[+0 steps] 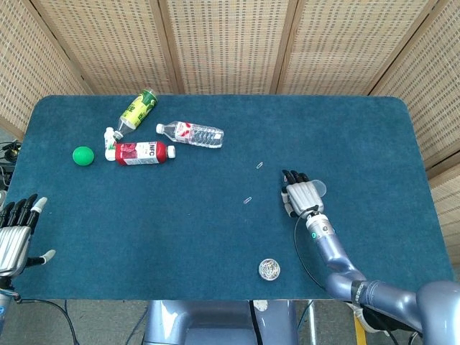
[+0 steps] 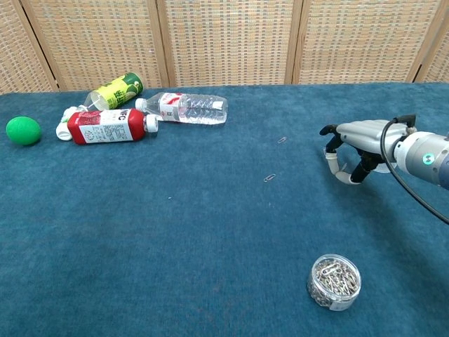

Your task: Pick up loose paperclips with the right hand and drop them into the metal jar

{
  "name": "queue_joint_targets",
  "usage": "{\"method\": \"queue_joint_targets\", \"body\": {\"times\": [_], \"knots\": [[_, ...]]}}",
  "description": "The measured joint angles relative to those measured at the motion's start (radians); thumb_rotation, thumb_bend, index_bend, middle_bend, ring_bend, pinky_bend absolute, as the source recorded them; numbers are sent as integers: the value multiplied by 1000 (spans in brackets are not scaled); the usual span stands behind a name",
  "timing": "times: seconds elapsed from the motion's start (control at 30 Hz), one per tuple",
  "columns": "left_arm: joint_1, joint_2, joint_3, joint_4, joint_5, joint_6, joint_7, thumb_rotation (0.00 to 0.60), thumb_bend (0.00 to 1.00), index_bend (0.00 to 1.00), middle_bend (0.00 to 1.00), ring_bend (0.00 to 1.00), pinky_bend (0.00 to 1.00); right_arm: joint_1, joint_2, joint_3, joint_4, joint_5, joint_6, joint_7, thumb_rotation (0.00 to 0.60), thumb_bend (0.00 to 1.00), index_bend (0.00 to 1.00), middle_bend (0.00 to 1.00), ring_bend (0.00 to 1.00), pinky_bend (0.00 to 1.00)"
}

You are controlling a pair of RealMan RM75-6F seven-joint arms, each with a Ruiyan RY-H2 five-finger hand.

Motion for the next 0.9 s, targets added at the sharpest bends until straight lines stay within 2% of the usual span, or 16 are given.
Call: {"method": "queue_joint_targets", "body": {"times": [0.17, 0.37, 0.6, 0.9], "knots": [[1, 0, 3, -3, 7, 3, 2, 600, 0, 0, 0, 0, 0, -10, 42, -9, -84, -49, 19, 11, 600, 434, 626, 33, 0, 101], [3, 0, 6, -4, 16, 9, 3, 600, 0, 0, 0, 0, 0, -28, 126, -40, -257, -131, 28, 33, 600, 434, 627, 32, 0, 101], [5, -1, 9, -5, 21, 12, 7, 600, 0, 0, 0, 0, 0, -47, 195, -108, -416, -250, 41, 24, 600, 434, 629, 32, 0, 101], [5, -2, 9, -4, 20, 9, 10, 600, 0, 0, 0, 0, 0, -69, 245, -193, -514, -376, 44, 17, 600, 434, 629, 33, 0, 101]]}}
